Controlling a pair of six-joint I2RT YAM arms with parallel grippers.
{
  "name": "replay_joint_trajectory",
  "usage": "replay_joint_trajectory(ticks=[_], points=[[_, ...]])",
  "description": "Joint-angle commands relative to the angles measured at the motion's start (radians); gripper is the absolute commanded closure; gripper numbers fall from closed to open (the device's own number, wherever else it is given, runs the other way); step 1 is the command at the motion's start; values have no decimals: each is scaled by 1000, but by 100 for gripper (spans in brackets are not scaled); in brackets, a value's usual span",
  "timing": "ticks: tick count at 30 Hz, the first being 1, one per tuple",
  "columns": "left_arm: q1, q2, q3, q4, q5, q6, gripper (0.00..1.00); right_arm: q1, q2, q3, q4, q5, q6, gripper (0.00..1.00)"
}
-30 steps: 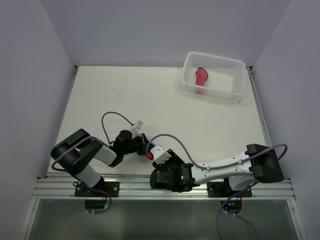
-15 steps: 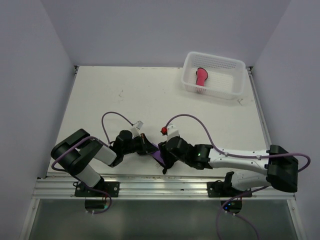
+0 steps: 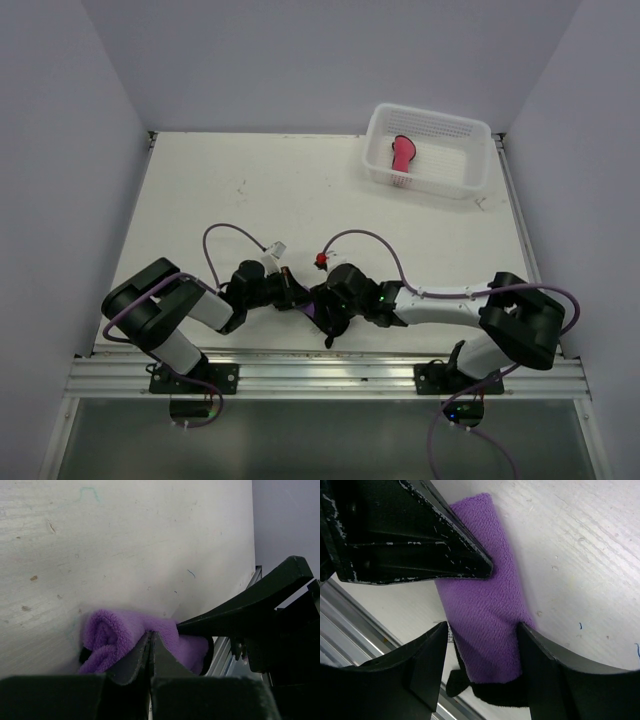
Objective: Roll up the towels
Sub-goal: Place the rolled towel into the container
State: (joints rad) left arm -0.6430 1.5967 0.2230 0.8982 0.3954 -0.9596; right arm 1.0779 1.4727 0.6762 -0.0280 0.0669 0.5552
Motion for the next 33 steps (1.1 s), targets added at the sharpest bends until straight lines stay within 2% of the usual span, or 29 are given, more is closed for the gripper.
replay_joint_trajectory(ticks=[1, 7, 19, 33], points=[[2, 25, -42, -136, -87, 51, 100, -3, 40, -32, 82, -62, 6, 39], [0, 23, -45, -134, -82, 50, 100, -3, 35, -76, 83, -23, -8, 39], [0, 25, -40, -136, -81, 50, 100, -3, -155, 59, -177, 21, -113, 33], [0, -21, -44, -169, -86, 51, 100, -108, 41, 137, -132, -229, -167, 29]])
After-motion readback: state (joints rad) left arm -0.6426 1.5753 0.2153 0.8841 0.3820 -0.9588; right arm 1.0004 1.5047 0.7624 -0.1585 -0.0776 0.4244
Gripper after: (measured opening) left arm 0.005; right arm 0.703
